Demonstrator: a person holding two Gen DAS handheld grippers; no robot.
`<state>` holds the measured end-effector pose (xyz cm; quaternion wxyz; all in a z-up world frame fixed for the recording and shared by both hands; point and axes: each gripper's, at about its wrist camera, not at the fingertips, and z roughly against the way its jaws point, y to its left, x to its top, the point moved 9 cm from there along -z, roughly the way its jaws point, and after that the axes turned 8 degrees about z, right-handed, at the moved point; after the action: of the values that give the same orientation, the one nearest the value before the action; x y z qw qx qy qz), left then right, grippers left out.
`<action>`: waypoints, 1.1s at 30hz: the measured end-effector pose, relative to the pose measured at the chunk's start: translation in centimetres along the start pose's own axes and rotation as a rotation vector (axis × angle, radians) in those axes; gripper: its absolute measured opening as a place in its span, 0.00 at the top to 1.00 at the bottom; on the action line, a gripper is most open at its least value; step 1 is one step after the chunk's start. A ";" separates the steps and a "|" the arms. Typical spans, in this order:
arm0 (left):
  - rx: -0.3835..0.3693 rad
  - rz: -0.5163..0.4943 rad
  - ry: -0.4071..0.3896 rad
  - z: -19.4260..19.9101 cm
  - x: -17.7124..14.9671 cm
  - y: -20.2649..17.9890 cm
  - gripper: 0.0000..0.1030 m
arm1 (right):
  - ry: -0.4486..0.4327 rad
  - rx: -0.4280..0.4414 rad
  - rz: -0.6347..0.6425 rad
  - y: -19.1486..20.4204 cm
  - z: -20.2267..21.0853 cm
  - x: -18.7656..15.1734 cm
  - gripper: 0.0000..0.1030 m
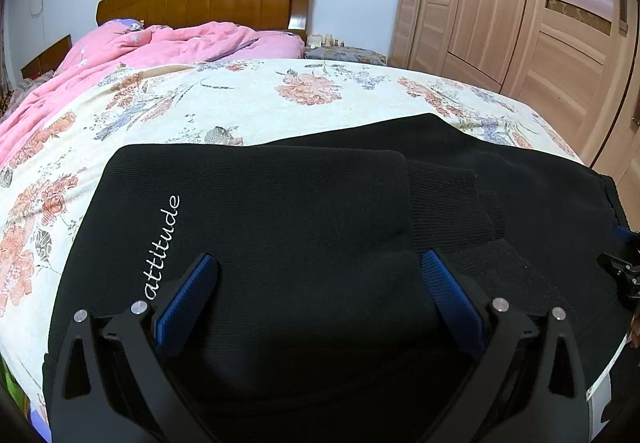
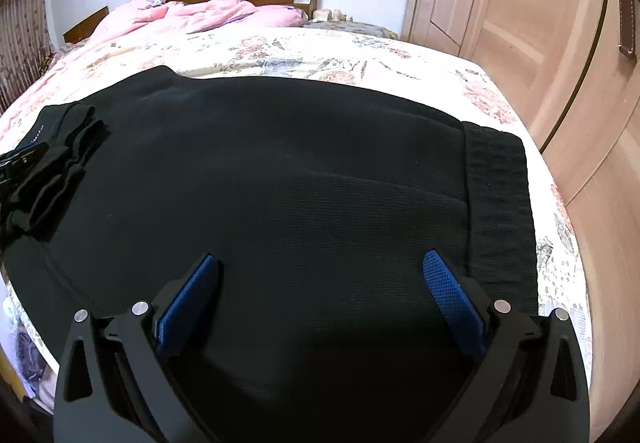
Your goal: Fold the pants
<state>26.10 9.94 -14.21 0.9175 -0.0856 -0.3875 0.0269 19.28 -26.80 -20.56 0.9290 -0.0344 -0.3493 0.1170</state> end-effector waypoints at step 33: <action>0.040 -0.242 0.026 1.1 -5.2 -10.3 0.01 | -0.109 0.376 -0.352 -1.6 9.2 -9.6 0.04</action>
<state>21.48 -0.64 -15.32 0.9204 -0.0201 -0.3827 -0.0775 6.56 -30.85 -19.50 0.9049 0.2063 -0.3717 0.0179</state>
